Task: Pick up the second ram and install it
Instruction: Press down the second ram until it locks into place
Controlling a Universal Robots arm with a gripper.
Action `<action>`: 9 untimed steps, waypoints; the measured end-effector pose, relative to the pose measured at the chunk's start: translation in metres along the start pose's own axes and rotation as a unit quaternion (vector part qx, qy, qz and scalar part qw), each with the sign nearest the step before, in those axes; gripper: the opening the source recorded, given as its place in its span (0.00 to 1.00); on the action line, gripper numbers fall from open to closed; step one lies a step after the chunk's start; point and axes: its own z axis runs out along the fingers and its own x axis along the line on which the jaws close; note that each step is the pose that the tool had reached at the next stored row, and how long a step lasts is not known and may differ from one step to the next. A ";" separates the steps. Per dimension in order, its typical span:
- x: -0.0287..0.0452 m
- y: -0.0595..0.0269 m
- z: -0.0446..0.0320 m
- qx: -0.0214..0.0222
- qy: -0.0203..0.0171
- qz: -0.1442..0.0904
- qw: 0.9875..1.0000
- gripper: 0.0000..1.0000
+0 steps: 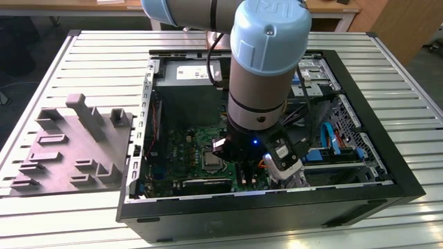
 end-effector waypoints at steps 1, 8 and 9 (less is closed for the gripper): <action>0.0000 0.0000 0.0001 0.000 0.000 0.000 1.000 0.10; -0.0004 0.0005 -0.0119 -0.001 0.000 0.000 1.000 0.10; -0.0006 0.0005 -0.0162 -0.001 0.000 0.000 1.000 0.10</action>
